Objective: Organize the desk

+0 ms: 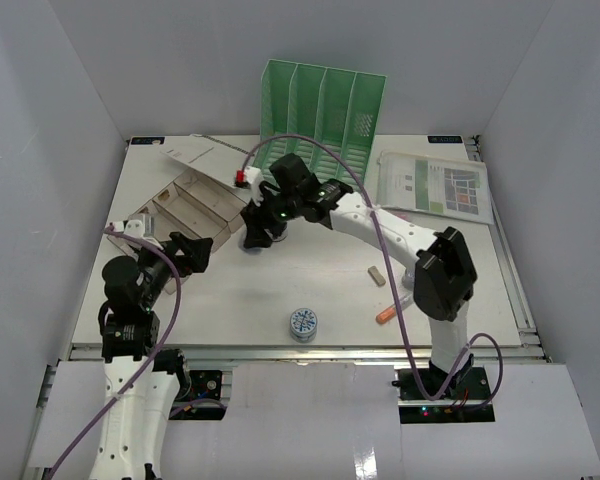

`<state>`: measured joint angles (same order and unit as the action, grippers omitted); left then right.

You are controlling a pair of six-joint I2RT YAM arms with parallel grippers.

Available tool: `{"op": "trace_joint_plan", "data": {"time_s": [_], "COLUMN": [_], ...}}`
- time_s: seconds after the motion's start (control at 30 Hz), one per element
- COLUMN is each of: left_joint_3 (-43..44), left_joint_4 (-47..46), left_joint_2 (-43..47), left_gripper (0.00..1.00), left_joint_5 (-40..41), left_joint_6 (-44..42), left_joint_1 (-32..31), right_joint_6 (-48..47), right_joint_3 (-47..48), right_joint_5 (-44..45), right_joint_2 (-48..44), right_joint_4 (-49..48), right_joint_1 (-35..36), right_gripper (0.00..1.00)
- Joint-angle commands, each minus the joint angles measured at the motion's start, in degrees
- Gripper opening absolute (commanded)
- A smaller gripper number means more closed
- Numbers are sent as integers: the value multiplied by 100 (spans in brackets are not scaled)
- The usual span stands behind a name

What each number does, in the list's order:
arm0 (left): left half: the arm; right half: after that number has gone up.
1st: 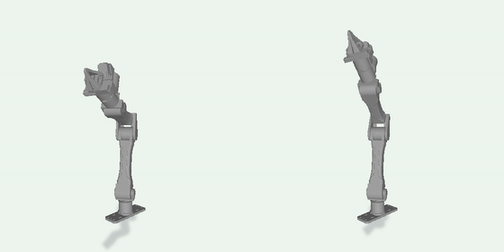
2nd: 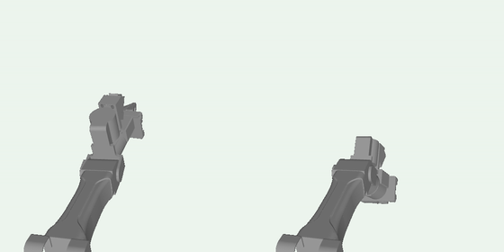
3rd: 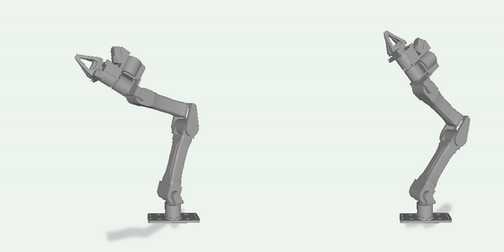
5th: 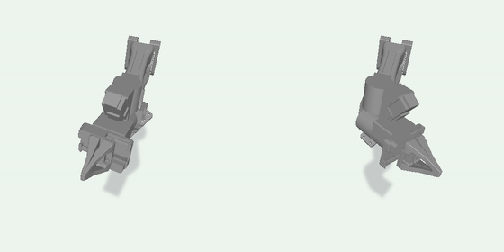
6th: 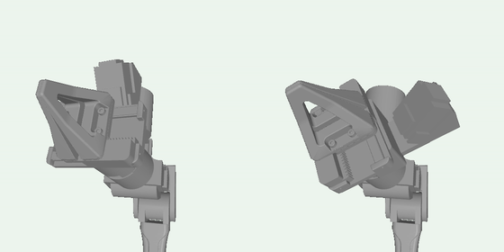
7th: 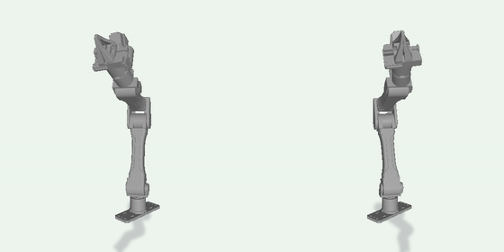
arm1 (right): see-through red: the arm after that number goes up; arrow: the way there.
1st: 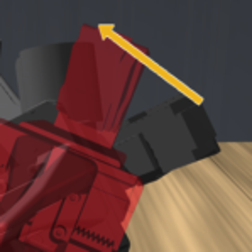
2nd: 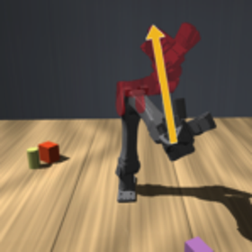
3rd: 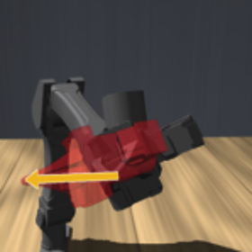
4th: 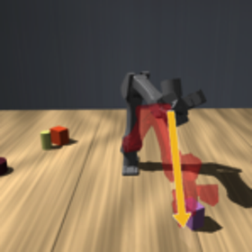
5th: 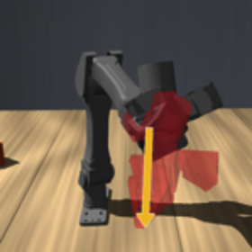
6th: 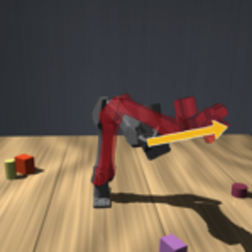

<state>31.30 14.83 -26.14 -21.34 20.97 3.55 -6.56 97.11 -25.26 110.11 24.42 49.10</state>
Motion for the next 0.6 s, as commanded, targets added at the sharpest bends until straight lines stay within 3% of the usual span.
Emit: {"op": "trace_joint_plan", "data": {"time_s": [0.0, 0.07, 0.13, 0.33, 0.57], "left_joint_3": [347, 382, 401, 404, 406], "left_joint_4": [475, 612, 756, 940, 985], "left_joint_2": [202, 297, 415, 802, 1180], "left_gripper": [98, 98, 98, 98, 98], "left_joint_5": [1601, 2171, 2654, 3424, 3758], "left_joint_6": [40, 127, 230, 461, 518], "left_joint_1": [-4, 3, 8, 14, 11], "right_joint_6": [227, 352, 543, 1333, 1701], "right_joint_3": [1784, 2841, 3309, 3025, 3388], "right_joint_5": [-1577, -1766, -1880, -1617, -1060], "right_joint_2": [1309, 1810, 2115, 2386, 2974], "right_joint_4": [126, 229, 116, -1636, -2421], "right_joint_1": [208, 362, 485, 1028, 1585], "right_gripper": [33, 33, 32, 31, 33]}}
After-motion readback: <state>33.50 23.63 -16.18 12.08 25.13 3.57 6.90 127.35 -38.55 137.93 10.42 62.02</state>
